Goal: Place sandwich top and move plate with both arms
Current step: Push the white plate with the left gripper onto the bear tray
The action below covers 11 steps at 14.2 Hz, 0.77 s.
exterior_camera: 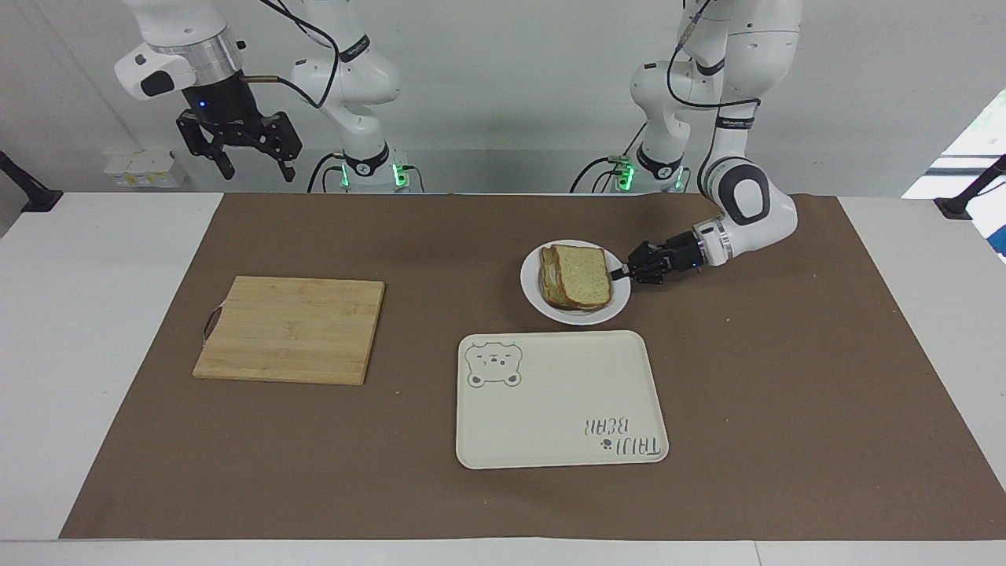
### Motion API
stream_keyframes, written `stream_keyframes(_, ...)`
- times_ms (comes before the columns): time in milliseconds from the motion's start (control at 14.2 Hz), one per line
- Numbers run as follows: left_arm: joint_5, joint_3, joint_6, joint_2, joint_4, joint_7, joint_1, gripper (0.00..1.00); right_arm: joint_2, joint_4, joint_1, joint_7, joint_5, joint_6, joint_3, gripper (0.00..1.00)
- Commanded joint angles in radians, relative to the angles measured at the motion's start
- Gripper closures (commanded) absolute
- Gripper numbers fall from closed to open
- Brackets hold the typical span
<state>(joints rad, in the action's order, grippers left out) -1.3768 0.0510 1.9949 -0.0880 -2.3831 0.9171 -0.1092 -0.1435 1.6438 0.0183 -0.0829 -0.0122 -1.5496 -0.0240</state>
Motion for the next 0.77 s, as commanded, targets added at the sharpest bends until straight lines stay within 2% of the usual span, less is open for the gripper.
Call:
stream_keyframes(0,0.141,-0.002,-0.036,-0.152,0.250,-0.130,0.008,1.00,-0.007,-0.001,-0.017,0.031,-0.018,0.011,0.004,0.00)
stream_keyframes(141,0.197,-0.005,-0.015,-0.208,0.349,-0.181,0.023,1.00,-0.005,-0.001,-0.017,0.032,-0.018,0.011,0.004,0.00)
stream_keyframes(281,0.196,-0.008,0.013,-0.249,0.419,-0.211,0.022,1.00,-0.005,-0.001,-0.017,0.031,-0.018,0.011,0.004,0.00)
stream_keyframes(492,0.199,-0.014,0.016,-0.346,0.579,-0.296,0.011,1.00,-0.005,-0.001,-0.017,0.031,-0.018,0.011,0.004,0.00)
stream_keyframes(703,0.217,-0.055,0.074,-0.397,0.631,-0.299,0.011,1.00,-0.005,-0.001,-0.017,0.031,-0.018,0.011,0.004,0.00)
